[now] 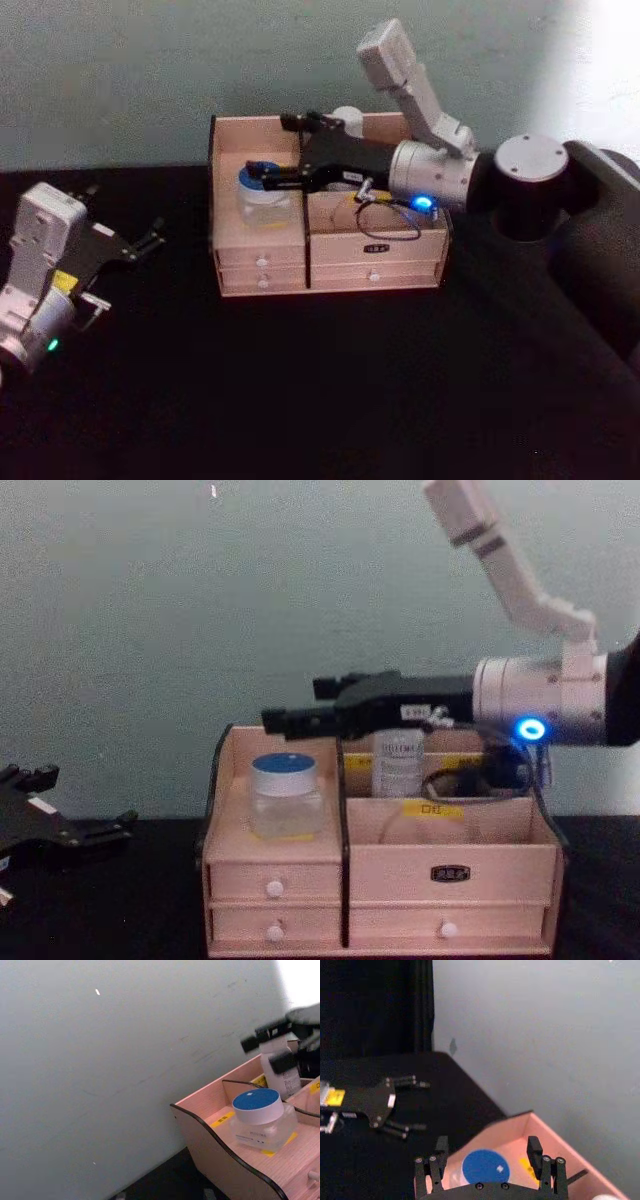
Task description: Pick up the facial cleanser and watermelon frost from the table and place them into the tiered storage box.
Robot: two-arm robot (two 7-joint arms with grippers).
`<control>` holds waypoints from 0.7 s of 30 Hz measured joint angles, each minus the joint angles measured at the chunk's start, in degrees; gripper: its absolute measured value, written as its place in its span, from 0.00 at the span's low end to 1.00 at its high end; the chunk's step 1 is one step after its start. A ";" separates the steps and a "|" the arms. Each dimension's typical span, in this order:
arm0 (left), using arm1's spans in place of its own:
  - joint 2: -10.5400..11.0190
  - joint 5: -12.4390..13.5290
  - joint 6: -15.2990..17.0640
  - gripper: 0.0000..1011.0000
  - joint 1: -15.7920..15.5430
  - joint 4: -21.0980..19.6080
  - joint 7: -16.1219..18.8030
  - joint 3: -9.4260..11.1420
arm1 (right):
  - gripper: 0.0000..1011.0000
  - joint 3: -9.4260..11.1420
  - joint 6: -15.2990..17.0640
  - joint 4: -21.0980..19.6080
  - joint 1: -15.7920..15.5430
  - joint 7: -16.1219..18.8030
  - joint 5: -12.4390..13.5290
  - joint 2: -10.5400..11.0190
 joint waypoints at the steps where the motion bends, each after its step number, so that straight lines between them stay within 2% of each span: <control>1: 0.00 0.00 0.00 0.99 0.00 0.00 0.00 0.00 | 0.99 0.19 0.02 -0.81 -0.23 -0.24 0.17 0.28; 6: 0.00 0.00 0.00 0.99 0.00 0.00 0.00 0.00 | 0.99 1.54 0.00 -5.49 -1.87 -2.37 1.00 2.23; 9: 0.00 0.00 0.00 0.99 0.00 0.00 0.00 0.00 | 0.99 3.08 -0.07 -8.85 -3.50 -5.16 1.26 3.97; 12: 0.00 0.00 0.00 0.99 0.00 0.00 0.00 0.00 | 0.99 4.07 -0.07 -10.54 -4.58 -6.92 1.37 4.97; 20: 0.00 0.00 0.00 0.99 0.00 0.00 0.00 0.00 | 0.99 9.12 -0.49 -16.16 -10.02 -14.32 0.80 8.76; 21: 0.00 0.00 0.00 0.99 0.00 0.00 0.00 0.00 | 0.99 10.25 -0.49 -17.11 -11.24 -15.49 0.68 9.45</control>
